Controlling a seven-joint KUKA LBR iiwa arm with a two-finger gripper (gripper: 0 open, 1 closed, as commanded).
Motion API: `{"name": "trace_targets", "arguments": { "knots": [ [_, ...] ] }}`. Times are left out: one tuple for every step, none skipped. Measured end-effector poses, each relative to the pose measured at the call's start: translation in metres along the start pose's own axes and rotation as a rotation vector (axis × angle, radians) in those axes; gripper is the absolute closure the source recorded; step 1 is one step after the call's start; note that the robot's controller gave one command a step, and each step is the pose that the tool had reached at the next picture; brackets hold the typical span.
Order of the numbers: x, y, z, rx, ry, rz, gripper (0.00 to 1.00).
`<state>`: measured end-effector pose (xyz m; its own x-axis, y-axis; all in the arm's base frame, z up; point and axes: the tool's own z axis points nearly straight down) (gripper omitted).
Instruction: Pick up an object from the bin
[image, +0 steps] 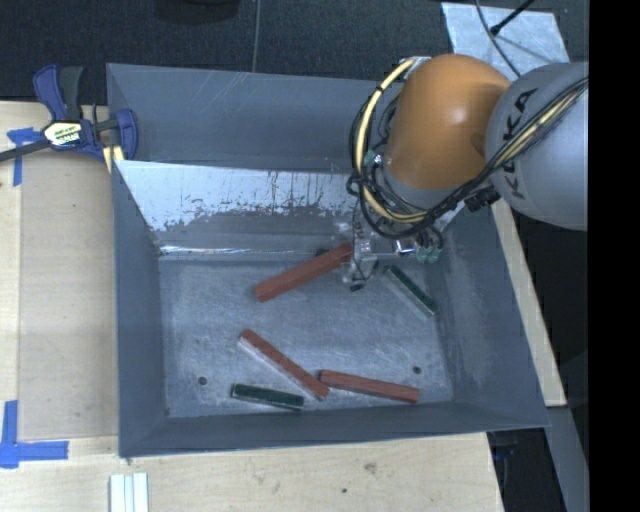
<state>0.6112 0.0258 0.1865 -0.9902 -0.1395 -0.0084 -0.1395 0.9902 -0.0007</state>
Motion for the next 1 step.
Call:
{"name": "trace_targets", "arguments": {
  "knots": [
    [-0.0001, 0.0093, -0.0696, 0.001, -0.001, -0.013, 1.0]
  ]
}}
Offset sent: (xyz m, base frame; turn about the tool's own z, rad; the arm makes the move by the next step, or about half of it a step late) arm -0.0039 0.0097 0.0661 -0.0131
